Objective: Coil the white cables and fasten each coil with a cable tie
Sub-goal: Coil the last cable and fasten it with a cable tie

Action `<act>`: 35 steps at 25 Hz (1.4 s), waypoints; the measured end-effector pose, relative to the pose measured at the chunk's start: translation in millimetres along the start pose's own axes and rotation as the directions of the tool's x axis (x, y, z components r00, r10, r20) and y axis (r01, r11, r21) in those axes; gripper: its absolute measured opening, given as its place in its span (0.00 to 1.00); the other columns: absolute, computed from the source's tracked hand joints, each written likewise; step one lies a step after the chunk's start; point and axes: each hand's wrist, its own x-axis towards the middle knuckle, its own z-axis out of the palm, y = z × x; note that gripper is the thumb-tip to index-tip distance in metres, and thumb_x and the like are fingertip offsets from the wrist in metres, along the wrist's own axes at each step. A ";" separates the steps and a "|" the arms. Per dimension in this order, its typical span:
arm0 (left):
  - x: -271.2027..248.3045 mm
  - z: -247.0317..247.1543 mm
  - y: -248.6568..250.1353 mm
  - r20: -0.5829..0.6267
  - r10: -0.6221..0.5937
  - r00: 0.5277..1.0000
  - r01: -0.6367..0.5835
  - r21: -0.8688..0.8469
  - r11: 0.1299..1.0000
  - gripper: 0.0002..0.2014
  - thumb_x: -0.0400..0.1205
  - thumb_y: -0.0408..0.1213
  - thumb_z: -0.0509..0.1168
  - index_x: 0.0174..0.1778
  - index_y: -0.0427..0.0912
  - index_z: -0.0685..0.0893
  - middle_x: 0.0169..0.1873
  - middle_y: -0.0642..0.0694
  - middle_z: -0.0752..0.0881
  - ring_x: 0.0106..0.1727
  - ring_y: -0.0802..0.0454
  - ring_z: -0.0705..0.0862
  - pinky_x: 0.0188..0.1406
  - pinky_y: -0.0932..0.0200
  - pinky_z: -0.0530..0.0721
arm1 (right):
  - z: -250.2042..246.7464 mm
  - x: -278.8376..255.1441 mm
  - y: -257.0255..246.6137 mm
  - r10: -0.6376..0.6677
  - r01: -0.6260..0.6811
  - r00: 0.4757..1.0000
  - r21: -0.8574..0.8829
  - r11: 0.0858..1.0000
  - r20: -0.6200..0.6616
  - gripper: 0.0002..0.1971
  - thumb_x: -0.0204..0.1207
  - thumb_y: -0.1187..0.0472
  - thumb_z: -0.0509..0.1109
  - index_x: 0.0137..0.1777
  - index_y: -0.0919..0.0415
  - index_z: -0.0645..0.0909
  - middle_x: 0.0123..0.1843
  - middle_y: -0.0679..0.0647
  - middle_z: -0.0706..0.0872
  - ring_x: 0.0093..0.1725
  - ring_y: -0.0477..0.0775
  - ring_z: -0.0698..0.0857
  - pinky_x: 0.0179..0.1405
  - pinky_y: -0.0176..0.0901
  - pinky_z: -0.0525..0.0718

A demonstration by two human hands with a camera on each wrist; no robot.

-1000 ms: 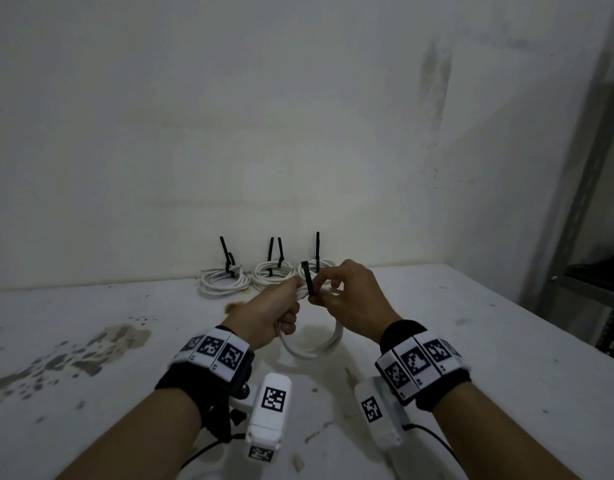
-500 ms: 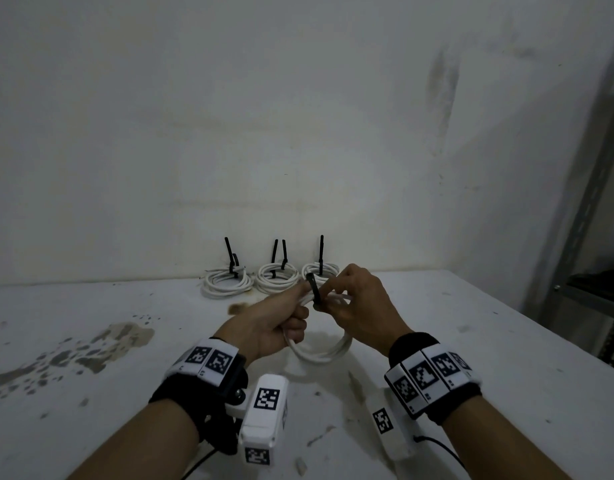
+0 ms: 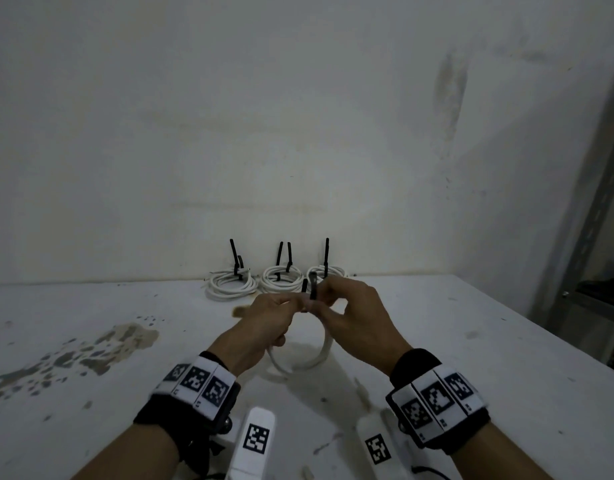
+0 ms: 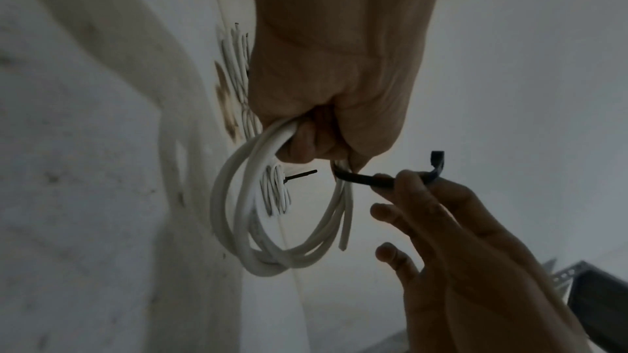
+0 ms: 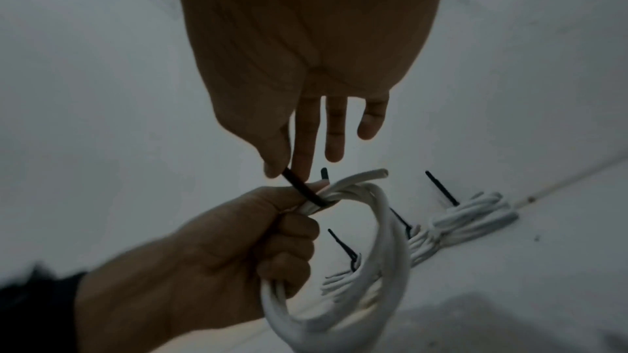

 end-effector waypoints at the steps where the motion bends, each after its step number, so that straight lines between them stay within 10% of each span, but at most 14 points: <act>1: -1.3 -1.9 0.8 -0.010 0.024 1.000 -0.024 0.048 0.999 0.09 0.85 0.43 0.66 0.48 0.46 0.91 0.16 0.55 0.65 0.21 0.56 0.60 0.21 0.62 0.62 | 1.6 3.3 -2.1 0.086 -0.082 0.995 0.075 0.994 -0.057 0.05 0.77 0.60 0.77 0.42 0.57 0.84 0.38 0.44 0.88 0.38 0.39 0.83 0.37 0.24 0.76; 7: -4.8 -23.0 -4.7 -0.053 0.063 0.997 -0.054 0.160 0.986 0.08 0.84 0.49 0.67 0.44 0.60 0.91 0.36 0.51 0.91 0.22 0.57 0.63 0.21 0.64 0.63 | 26.2 22.4 -17.9 0.245 -0.243 0.965 0.038 0.969 -0.089 0.08 0.78 0.61 0.70 0.56 0.56 0.84 0.41 0.49 0.89 0.36 0.36 0.83 0.30 0.22 0.74; 13: -6.8 -53.1 -1.0 -0.098 0.100 0.990 -0.078 0.212 0.974 0.10 0.84 0.47 0.67 0.53 0.50 0.92 0.15 0.60 0.77 0.15 0.61 0.63 0.19 0.66 0.62 | 47.7 33.7 -31.4 0.108 -0.112 0.992 -0.067 0.991 -0.065 0.13 0.78 0.66 0.68 0.59 0.59 0.89 0.35 0.37 0.81 0.35 0.25 0.80 0.36 0.16 0.72; 19: 1.2 -73.2 -2.0 -0.099 0.171 0.980 -0.129 0.335 0.933 0.10 0.84 0.47 0.67 0.51 0.50 0.93 0.26 0.57 0.86 0.17 0.64 0.71 0.16 0.69 0.67 | 65.4 42.3 -30.6 0.065 -0.072 0.996 -0.113 0.991 -0.063 0.14 0.79 0.63 0.68 0.62 0.57 0.89 0.45 0.51 0.92 0.40 0.43 0.83 0.52 0.41 0.84; 23: 8.6 -83.3 -4.8 -0.062 0.252 0.966 -0.182 0.528 0.829 0.11 0.84 0.47 0.66 0.54 0.52 0.93 0.46 0.52 0.93 0.45 0.55 0.89 0.47 0.57 0.86 | 67.0 44.6 -31.4 -0.021 0.019 1.000 -0.229 0.973 -0.005 0.11 0.79 0.61 0.69 0.57 0.60 0.90 0.43 0.55 0.93 0.37 0.50 0.87 0.48 0.50 0.86; 26: 12.8 -87.7 -6.1 -0.044 0.264 0.963 -0.180 0.624 0.761 0.11 0.84 0.48 0.66 0.49 0.52 0.94 0.41 0.53 0.93 0.45 0.56 0.89 0.54 0.52 0.86 | 73.6 50.8 -32.1 -0.045 0.082 0.993 -0.377 0.923 0.107 0.10 0.79 0.60 0.67 0.52 0.59 0.89 0.43 0.55 0.91 0.45 0.57 0.87 0.47 0.49 0.84; 29: 11.7 -91.6 -3.7 -0.053 0.217 0.975 -0.155 0.537 0.829 0.11 0.83 0.46 0.67 0.47 0.50 0.94 0.33 0.55 0.91 0.31 0.64 0.85 0.37 0.61 0.86 | 81.5 54.0 -30.6 0.008 0.041 0.982 -0.256 0.966 0.186 0.08 0.78 0.55 0.69 0.49 0.58 0.85 0.39 0.51 0.88 0.39 0.49 0.84 0.40 0.46 0.80; 32: 6.6 -89.7 5.7 -0.128 0.121 0.984 -0.070 0.344 0.936 0.10 0.83 0.44 0.67 0.48 0.46 0.94 0.18 0.52 0.71 0.17 0.60 0.67 0.19 0.67 0.65 | 84.4 52.3 -31.1 0.009 0.054 0.964 -0.230 0.972 0.264 0.23 0.75 0.52 0.74 0.69 0.58 0.78 0.57 0.53 0.82 0.51 0.47 0.80 0.50 0.41 0.76; 33: 4.2 -90.0 9.6 -0.155 0.099 0.983 -0.051 0.286 0.957 0.10 0.83 0.44 0.68 0.49 0.45 0.93 0.21 0.49 0.65 0.20 0.59 0.66 0.20 0.66 0.64 | 84.1 52.7 -31.4 -0.015 0.077 0.972 -0.257 0.963 0.235 0.31 0.74 0.52 0.76 0.77 0.59 0.74 0.62 0.54 0.79 0.58 0.50 0.79 0.56 0.41 0.77; 34: 1.7 -90.6 14.0 -0.174 0.090 0.981 -0.045 0.245 0.969 0.11 0.83 0.45 0.68 0.51 0.45 0.92 0.45 0.59 0.64 0.23 0.57 0.66 0.22 0.65 0.65 | 83.1 53.8 -32.2 -0.053 0.099 0.984 -0.272 0.957 0.171 0.35 0.74 0.53 0.77 0.79 0.59 0.71 0.65 0.54 0.79 0.62 0.52 0.79 0.60 0.44 0.79; 35: 0.1 -91.4 17.2 -0.183 0.088 0.979 -0.046 0.219 0.975 0.11 0.83 0.46 0.68 0.53 0.46 0.92 0.36 0.50 0.87 0.25 0.57 0.67 0.23 0.64 0.66 | 82.4 55.0 -32.7 -0.100 0.125 0.989 -0.259 0.958 0.108 0.34 0.73 0.53 0.79 0.78 0.59 0.73 0.66 0.54 0.80 0.64 0.53 0.80 0.63 0.46 0.80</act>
